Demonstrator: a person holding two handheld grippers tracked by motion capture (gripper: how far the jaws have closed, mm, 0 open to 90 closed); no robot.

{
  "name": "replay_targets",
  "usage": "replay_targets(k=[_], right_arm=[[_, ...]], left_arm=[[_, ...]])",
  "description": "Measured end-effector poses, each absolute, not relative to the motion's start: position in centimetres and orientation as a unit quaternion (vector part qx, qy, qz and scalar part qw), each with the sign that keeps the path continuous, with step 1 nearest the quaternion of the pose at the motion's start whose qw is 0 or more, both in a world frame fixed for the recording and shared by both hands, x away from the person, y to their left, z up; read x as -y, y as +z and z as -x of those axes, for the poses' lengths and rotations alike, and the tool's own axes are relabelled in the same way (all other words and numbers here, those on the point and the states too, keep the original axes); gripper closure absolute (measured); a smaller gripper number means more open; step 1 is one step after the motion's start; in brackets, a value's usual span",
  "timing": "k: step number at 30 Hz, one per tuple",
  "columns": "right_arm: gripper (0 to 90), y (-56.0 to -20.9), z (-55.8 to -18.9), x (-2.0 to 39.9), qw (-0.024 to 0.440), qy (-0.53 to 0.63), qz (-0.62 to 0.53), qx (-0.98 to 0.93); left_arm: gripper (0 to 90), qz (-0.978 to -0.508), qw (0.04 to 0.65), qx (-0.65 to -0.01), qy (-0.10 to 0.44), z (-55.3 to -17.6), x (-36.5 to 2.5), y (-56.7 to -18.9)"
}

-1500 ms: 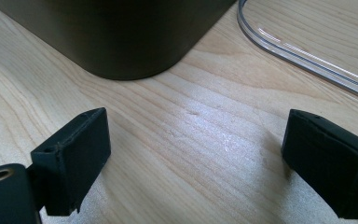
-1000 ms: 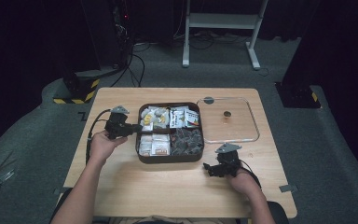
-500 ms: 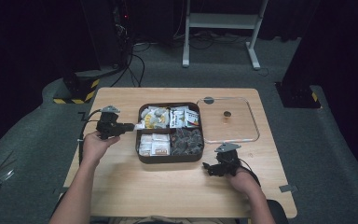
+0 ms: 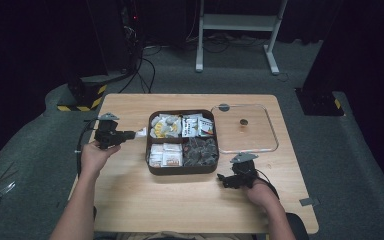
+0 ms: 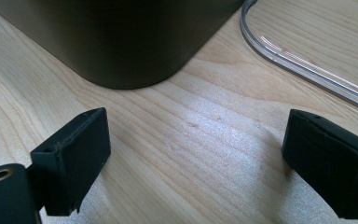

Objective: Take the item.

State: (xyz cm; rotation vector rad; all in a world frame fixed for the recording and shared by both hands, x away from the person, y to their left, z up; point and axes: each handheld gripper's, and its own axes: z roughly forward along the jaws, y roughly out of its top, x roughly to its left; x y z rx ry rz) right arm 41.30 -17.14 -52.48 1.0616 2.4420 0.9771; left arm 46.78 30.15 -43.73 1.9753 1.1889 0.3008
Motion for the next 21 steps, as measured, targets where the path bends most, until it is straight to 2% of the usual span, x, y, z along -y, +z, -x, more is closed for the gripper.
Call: replay_targets(k=[12,21], right_arm=[[7.7,-52.5,-41.3,17.1,0.152,0.34,-0.37,-0.851],[7.7,-52.5,-41.3,17.1,0.152,0.341,-0.37,-0.851]], left_arm=[[84.1,-0.767,0.381,-0.502,0.122,-47.5,-32.5,-44.9],[84.1,-0.774,0.348,-0.519,0.101,-49.1,-32.1,-47.2]])
